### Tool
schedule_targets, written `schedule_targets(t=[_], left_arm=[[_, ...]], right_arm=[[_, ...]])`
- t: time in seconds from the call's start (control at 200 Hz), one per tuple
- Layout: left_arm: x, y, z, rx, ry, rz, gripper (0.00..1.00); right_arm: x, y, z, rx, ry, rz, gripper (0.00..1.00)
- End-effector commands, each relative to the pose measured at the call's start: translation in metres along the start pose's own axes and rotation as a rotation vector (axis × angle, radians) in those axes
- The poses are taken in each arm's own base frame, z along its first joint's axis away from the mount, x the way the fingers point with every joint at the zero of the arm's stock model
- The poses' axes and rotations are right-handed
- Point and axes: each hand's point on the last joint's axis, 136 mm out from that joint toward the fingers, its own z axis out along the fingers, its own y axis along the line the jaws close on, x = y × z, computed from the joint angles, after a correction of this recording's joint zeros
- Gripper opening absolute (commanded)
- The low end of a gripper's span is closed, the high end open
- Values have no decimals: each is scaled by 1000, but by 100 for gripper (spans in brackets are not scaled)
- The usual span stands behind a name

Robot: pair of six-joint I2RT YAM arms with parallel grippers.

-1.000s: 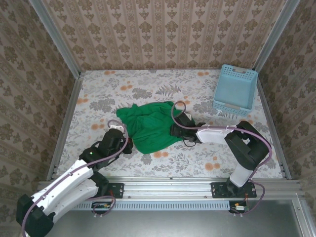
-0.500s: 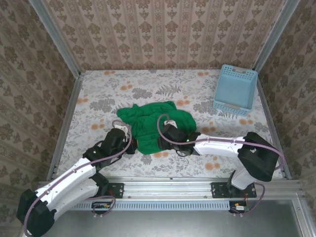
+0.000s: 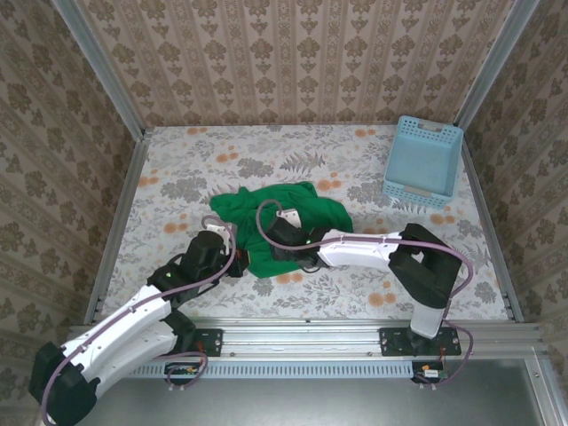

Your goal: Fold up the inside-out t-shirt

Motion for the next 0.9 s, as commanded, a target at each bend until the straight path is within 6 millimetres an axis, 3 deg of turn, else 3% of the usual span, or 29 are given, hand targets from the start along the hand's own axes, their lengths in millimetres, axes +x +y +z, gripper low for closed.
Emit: schedule_targets(t=[0.0,0.125,0.19,0.285,0.525,0.63,0.775,0.895], left_arm=[[-4,-9,-2,34,-13,-4,0],[-6,-8,-2,25,-14,-2,0],[-7,-7,-1,6,-8,-2,0],[-11,-2,2,-38,-2,-2,0],[-42,3,5,-134,-16,-15,0],[-56,-2,9,-139,-13,-9,0],[-70,-35,18,-73,4,43,0],[-76,-85,22,42,14,126,0]], right_arm=[[1,-9,9,58,31,-21,51],[-1,-14,5,76,20,-28,29],[-3,-19,-5,79,4,-27,14],[-3,-30,-26,91,-30,-26,2],[21,-66,-73,43,-75,39,0],[20,-80,-99,-11,-150,95,0],[16,-109,-128,3,-252,167,0],[18,-157,-150,104,-327,311,0]])
